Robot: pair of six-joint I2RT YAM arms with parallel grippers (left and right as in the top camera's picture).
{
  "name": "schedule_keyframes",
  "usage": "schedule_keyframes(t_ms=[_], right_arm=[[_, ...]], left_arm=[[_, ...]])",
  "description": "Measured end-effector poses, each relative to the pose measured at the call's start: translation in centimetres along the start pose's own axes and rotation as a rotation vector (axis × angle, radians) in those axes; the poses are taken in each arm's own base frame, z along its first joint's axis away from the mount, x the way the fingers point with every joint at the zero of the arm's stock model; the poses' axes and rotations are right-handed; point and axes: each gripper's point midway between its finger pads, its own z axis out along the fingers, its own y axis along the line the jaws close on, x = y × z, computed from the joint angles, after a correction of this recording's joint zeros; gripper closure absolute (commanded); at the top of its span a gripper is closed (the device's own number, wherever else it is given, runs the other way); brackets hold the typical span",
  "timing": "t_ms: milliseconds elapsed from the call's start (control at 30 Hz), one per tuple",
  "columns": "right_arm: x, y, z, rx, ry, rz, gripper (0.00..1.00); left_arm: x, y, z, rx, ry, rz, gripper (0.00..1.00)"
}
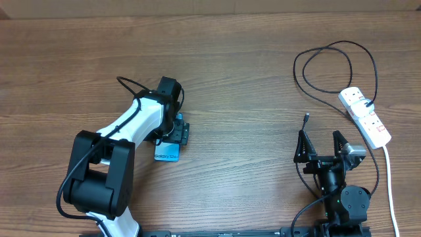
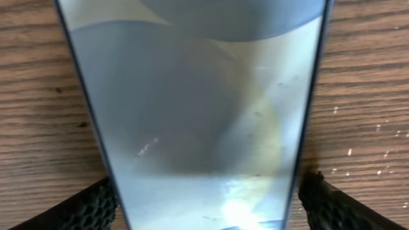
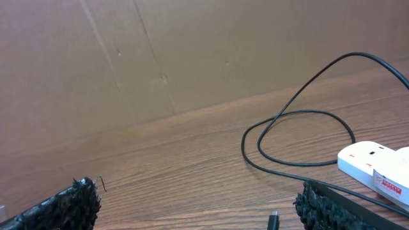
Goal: Plug charger to phone and switch on socket
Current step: 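Close the left gripper on the phone's long edges, then lift the phone with the left gripper and tilt it upright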
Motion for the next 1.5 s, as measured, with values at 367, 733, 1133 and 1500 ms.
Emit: schedule_keyframes(t_ms=[367,733,1133,1500], right_arm=[[0.0,0.0,0.0,0.0,0.0,0.0,0.0],[0.0,0.0,0.0,0.001,0.001,0.0,0.0],[0.0,0.0,0.0,0.0,0.0,0.0,0.0],[0.0,0.0,0.0,0.0,0.0,0.0,0.0]], left_arm=[[0.0,-0.2,0.0,0.012,0.002,-0.001,0.34],[0.0,-0.2,0.0,0.012,0.003,-0.005,0.41],[0.0,-0.3,0.0,0.014,0.004,-0.006,0.49],[-0.2,-2.3,-0.7,0.122,0.055,-0.012,0.53]])
